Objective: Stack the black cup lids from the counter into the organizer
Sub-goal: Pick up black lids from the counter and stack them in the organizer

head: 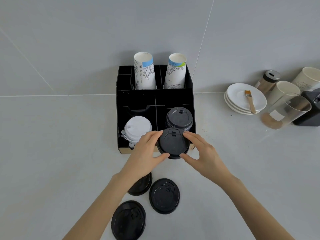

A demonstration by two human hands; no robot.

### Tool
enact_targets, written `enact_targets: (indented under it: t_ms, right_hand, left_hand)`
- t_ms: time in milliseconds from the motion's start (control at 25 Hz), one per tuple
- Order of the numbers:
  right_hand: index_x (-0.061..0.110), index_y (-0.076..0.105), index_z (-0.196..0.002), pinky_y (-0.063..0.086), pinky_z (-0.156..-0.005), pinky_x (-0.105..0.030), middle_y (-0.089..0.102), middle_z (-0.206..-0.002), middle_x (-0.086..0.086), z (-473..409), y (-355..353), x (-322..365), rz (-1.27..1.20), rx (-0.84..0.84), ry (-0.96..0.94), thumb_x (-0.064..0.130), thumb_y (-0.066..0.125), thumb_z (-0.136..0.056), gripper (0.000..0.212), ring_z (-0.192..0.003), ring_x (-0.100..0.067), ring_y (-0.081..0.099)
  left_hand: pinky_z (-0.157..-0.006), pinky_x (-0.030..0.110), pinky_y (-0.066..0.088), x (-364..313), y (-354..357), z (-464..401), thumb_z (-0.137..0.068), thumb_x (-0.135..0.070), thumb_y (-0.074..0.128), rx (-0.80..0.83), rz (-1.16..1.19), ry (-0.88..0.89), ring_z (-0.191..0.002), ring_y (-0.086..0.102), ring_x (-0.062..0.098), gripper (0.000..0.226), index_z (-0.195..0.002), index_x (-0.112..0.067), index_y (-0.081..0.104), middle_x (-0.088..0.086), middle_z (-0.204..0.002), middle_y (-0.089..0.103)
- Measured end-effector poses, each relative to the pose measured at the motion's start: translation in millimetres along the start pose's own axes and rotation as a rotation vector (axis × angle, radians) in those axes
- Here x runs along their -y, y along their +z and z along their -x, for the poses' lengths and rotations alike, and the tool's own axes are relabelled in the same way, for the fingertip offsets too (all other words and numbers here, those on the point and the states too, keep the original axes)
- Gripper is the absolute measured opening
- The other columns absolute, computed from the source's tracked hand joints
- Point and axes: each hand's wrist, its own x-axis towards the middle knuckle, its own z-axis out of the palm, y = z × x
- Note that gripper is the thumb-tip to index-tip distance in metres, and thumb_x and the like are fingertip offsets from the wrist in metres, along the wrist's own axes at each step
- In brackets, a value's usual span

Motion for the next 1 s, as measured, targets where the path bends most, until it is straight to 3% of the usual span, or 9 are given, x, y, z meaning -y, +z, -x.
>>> enact_targets:
  t_ms: [80, 240, 560, 720, 1000]
  right_hand:
    - [0.015, 0.039, -0.131, 0.025, -0.101, -0.01, 0.041, -0.141, 0.0, -6.2, -4.0, 1.4, 0.004, -0.024, 0.004, 0.019, 0.063, -0.081, 0.055, -0.127, -0.012, 0.04]
    - [0.014, 0.041, -0.13, 0.022, -0.098, -0.007, 0.042, -0.141, -0.001, -21.5, -12.5, -1.4, 0.007, -0.062, 0.017, 0.016, 0.063, -0.081, 0.054, -0.128, -0.014, 0.041]
    - [0.01, 0.041, -0.129, 0.016, -0.094, -0.003, 0.043, -0.139, -0.005, -54.9, -17.9, -14.3, 0.011, -0.109, 0.07, 0.014, 0.063, -0.081, 0.053, -0.126, -0.018, 0.042]
    - [0.01, 0.038, -0.13, 0.018, -0.094, -0.005, 0.043, -0.138, -0.007, -66.4, -15.8, -21.6, 0.03, -0.119, 0.101, 0.016, 0.062, -0.081, 0.054, -0.126, -0.02, 0.041]
    - [0.007, 0.04, -0.129, 0.029, -0.099, -0.023, 0.044, -0.136, -0.01, -73.3, -7.4, -26.8, 0.053, -0.139, 0.154, 0.017, 0.063, -0.081, 0.055, -0.127, -0.025, 0.039]
  left_hand:
    - [-0.104, 0.021, 0.023, -4.4, -1.9, -9.2, -0.081, -0.028, 0.062, -0.008, -0.003, 0.006, -0.129, 0.033, 0.015, 0.066, -0.137, -0.018, 0.027, 0.001, -0.141, 0.035]
    - [-0.108, 0.029, 0.026, -9.0, -3.3, -29.5, -0.082, -0.027, 0.061, -0.019, -0.001, -0.007, -0.13, 0.033, 0.017, 0.065, -0.136, -0.017, 0.028, 0.002, -0.142, 0.036]
    - [-0.102, 0.021, 0.023, -9.4, -0.4, -70.8, -0.084, -0.025, 0.059, -0.008, 0.001, -0.02, -0.132, 0.033, 0.02, 0.062, -0.136, -0.016, 0.028, 0.002, -0.145, 0.036]
    - [-0.106, 0.032, 0.027, -9.6, 0.8, -87.3, -0.083, -0.024, 0.06, 0.024, -0.015, -0.023, -0.131, 0.031, 0.024, 0.063, -0.136, -0.018, 0.028, 0.001, -0.145, 0.036]
    - [-0.108, 0.04, 0.028, -5.6, 6.5, -98.1, -0.082, -0.022, 0.061, 0.055, -0.027, -0.042, -0.131, 0.032, 0.027, 0.063, -0.136, -0.015, 0.029, 0.005, -0.145, 0.036]
